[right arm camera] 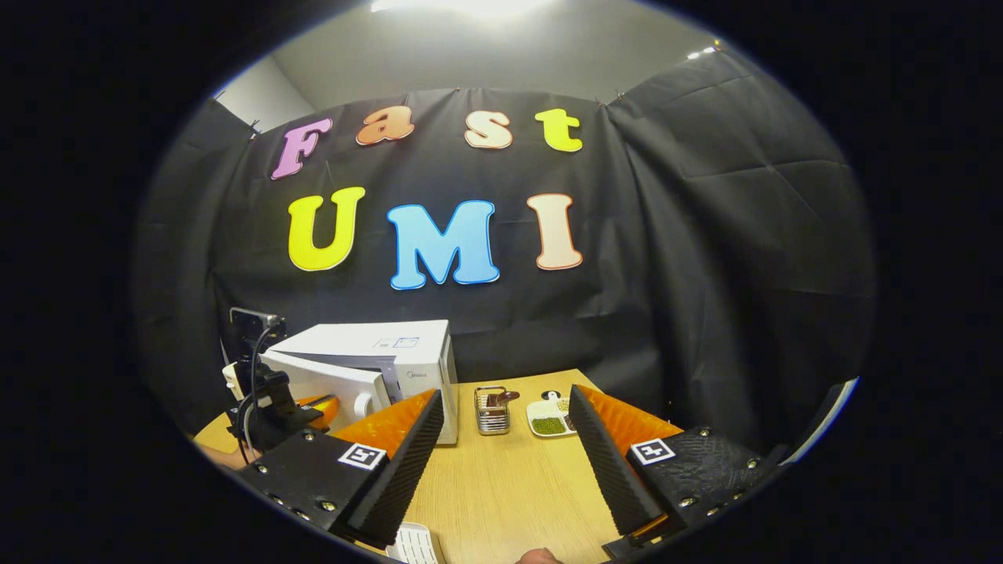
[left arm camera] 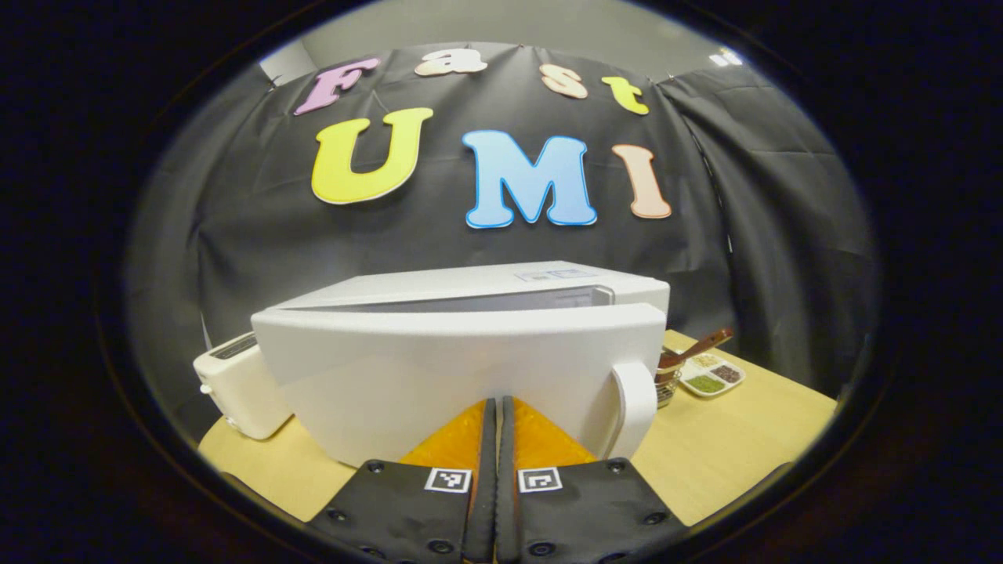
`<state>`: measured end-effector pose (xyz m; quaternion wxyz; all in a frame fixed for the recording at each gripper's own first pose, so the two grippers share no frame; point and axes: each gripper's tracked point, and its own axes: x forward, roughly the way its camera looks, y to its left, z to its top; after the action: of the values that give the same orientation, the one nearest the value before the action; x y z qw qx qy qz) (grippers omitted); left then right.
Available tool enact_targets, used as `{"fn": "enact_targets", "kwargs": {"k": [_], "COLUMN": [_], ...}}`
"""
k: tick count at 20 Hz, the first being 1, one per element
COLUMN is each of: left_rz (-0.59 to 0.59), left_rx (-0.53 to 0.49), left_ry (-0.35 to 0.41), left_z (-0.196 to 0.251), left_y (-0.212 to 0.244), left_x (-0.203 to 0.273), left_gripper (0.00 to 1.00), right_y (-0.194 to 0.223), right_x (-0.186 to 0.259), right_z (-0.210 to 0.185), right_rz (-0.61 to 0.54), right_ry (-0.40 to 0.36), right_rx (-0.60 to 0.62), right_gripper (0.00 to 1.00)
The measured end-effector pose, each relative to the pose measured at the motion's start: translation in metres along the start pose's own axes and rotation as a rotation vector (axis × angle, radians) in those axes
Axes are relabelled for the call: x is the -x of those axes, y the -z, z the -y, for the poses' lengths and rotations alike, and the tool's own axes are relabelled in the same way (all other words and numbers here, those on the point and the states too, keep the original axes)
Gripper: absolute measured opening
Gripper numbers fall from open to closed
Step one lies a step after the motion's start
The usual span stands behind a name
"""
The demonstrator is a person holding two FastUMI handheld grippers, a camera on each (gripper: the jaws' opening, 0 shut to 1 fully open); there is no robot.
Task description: Open the microwave oven with the left hand, put the food in, and close the microwave oven.
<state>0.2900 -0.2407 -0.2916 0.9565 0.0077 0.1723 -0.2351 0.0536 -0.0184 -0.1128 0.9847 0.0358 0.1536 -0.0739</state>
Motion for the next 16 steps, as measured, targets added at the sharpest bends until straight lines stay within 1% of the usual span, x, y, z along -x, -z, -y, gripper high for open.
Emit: {"fn": "enact_targets", "kwargs": {"k": [2, 5, 7, 8, 9, 10, 11, 12, 13, 14, 15, 16], "left_rz": [-0.012, 0.002, 0.000, -0.003, -0.009, -0.024, -0.015, -0.021, -0.027, -0.030, -0.025, -0.074], "left_rx": [0.003, -0.012, -0.004, 0.009, 0.022, 0.039, 0.048, 0.037, 0.022, 0.009, -0.001, 0.006], "left_ry": [-0.009, -0.020, -0.031, -0.035, -0.042, -0.052, -0.058, -0.077, -0.091, -0.101, -0.112, -0.128], "left_z": [-0.001, -0.001, -0.002, -0.002, -0.002, -0.004, -0.004, -0.006, -0.007, -0.006, -0.008, -0.012], "left_y": [0.002, -0.004, -0.005, -0.006, -0.008, -0.006, -0.008, -0.007, -0.008, -0.010, -0.012, -0.004], "left_x": [-0.010, -0.019, -0.025, -0.029, -0.034, -0.037, -0.038, -0.038, -0.037, -0.037, -0.041, -0.044], "left_gripper": [0.08, 0.08, 0.08, 0.01, 0.08, 0.08, 0.02, 0.02, 0.11, 0.14, 0.14, 0.13], "right_y": [-0.002, -0.003, -0.004, -0.003, -0.001, 0.000, -0.001, -0.001, 0.000, 0.003, 0.008, 0.009], "right_x": [0.001, 0.002, 0.006, 0.005, 0.009, 0.010, 0.012, 0.012, 0.012, 0.011, 0.011, 0.012], "right_z": [0.008, 0.018, 0.021, 0.021, 0.023, 0.025, 0.027, 0.028, 0.026, 0.024, 0.024, 0.023], "right_rz": [0.005, 0.004, 0.006, 0.002, -0.001, -0.002, 0.000, 0.004, 0.002, -0.005, -0.013, -0.015], "right_ry": [0.016, 0.033, 0.034, 0.031, 0.030, 0.030, 0.031, 0.029, 0.017, 0.007, 0.000, -0.010], "right_rx": [0.004, 0.005, -0.005, 0.000, 0.006, 0.010, 0.009, -0.002, -0.016, -0.023, -0.025, -0.028], "right_gripper": [0.98, 0.98, 0.98, 0.98, 0.98, 0.98, 0.98, 0.98, 0.98, 0.98, 0.98, 0.98]}}
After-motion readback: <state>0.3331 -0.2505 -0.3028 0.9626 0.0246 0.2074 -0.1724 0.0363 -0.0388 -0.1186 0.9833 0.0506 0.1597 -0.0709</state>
